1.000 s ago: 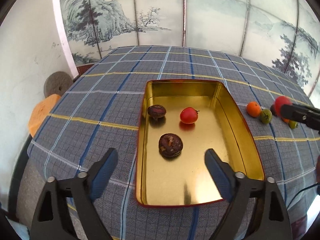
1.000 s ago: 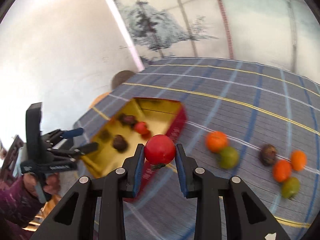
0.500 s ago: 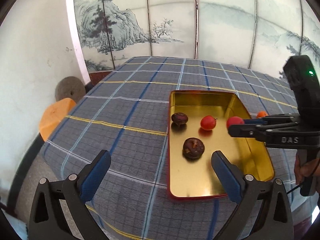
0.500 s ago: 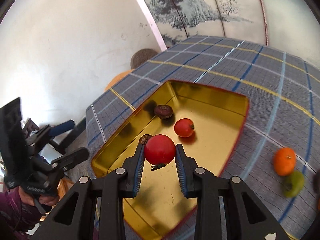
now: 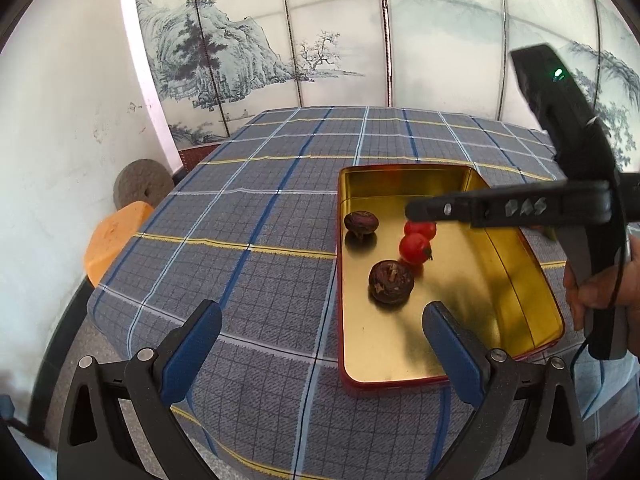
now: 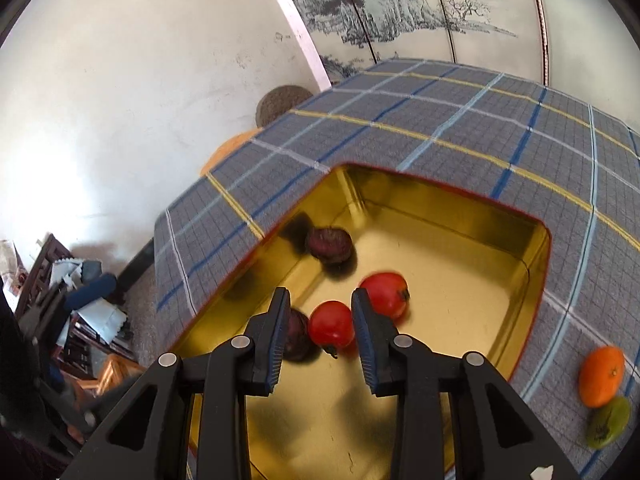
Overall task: Organize fruits
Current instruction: 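Lower the red tomato into the tin and release with the right tool, then grasp the orange tangerine on the cloth with the left tool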
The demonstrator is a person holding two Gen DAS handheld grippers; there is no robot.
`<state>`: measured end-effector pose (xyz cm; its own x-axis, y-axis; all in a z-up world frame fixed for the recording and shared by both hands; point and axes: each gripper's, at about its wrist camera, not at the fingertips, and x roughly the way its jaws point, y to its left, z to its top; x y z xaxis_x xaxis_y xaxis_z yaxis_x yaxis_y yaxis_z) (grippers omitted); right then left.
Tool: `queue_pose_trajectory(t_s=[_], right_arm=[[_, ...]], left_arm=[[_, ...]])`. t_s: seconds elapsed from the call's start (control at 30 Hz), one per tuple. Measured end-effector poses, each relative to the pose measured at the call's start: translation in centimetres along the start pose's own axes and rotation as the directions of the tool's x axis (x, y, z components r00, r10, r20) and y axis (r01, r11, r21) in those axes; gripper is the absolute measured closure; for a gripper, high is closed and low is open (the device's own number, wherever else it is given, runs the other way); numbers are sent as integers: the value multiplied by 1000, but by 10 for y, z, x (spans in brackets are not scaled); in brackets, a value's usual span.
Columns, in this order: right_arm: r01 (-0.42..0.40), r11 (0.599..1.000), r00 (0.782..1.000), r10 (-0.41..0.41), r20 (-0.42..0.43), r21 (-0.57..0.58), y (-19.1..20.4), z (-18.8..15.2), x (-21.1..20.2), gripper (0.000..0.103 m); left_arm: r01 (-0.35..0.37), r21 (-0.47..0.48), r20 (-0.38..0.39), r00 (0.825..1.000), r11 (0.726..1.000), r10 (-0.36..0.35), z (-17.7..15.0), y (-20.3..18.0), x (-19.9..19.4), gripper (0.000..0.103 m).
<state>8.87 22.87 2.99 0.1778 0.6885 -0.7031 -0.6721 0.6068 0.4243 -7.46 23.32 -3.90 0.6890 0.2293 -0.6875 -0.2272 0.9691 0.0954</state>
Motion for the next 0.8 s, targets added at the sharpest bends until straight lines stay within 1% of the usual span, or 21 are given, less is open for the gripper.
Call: queue_pose_trajectory(t_s=[0.03, 0.07, 0.1, 0.13, 0.2, 0.27, 0.3, 0.37, 0.43, 0.5, 0.53, 0.57, 0.6, 0.63, 0.67, 0.7, 0.73, 0.77, 0.8], right_arm=[[-11, 1000, 1000, 11, 25, 8, -1, 1, -4, 57], [-26, 1000, 998, 25, 54, 13, -2, -1, -11, 51], [-36, 999, 996, 34, 78, 15, -2, -2, -17, 42], [-39, 999, 995, 37, 94, 18, -3, -4, -22, 40], [-47, 999, 992, 43, 120, 26, -6, -11, -37, 40], [-36, 999, 990, 33, 137, 23, -9, -20, -51, 39], [-16, 1000, 989, 14, 150, 15, -11, -29, -64, 38], [19, 1000, 985, -19, 173, 6, -16, -46, -85, 31], [100, 995, 975, -98, 200, 2, -27, -68, -114, 26], [197, 980, 957, -197, 214, 25, -47, -94, -145, 24], [227, 973, 948, -232, 216, 47, -58, -104, -158, 22], [259, 963, 938, -270, 215, 78, -70, -114, -171, 19], [313, 941, 918, -335, 211, 130, -89, -129, -190, 17], [359, 918, 897, -390, 209, 169, -102, -139, -204, 12], [413, 885, 864, -455, 214, 214, -119, -153, -223, 8], [440, 866, 844, -489, 219, 237, -129, -162, -234, 6], [478, 834, 814, -538, 218, 275, -144, -174, -249, 2], [506, 809, 794, -572, 206, 300, -155, -182, -260, 0], [544, 775, 773, -612, 167, 323, -170, -190, -269, 0]], left_arm=[[2, -1, -1, 1000, 1000, -2, 0, 0, 0, 3], [4, -1, -2, 1000, 1000, -4, -1, 0, 0, 3], [3, 0, -4, 1000, 1000, -3, -1, 0, 0, 3], [3, 4, -7, 1000, 1000, -3, -1, -1, 0, 3], [5, 13, -10, 1000, 1000, -5, -1, -4, 0, 3], [10, 26, -10, 1000, 1000, -10, -1, -7, -1, 3], [13, 36, -11, 1000, 999, -13, -1, -10, -2, 3], [32, 56, -14, 999, 998, -32, 0, -16, -4, 3], [71, 76, -8, 997, 995, -70, 2, -23, -8, 3], [121, 102, -3, 993, 987, -121, 5, -34, -14, 3], [148, 115, -6, 989, 982, -149, 7, -40, -16, 3], [187, 132, -9, 982, 973, -188, 11, -49, -20, 3], [204, 145, -8, 979, 968, -205, 14, -56, -21, 3], [220, 162, -9, 975, 962, -221, 17, -64, -23, 3], [236, 186, -14, 971, 954, -237, 21, -75, -24, 3], [250, 213, -18, 968, 945, -252, 26, -87, -25, 3], [259, 238, -19, 965, 936, -262, 31, -98, -25, 3], [268, 263, -18, 962, 927, -273, 37, -110, -25, 3], [286, 282, -24, 956, 916, -292, 44, -122, -23, 3]])
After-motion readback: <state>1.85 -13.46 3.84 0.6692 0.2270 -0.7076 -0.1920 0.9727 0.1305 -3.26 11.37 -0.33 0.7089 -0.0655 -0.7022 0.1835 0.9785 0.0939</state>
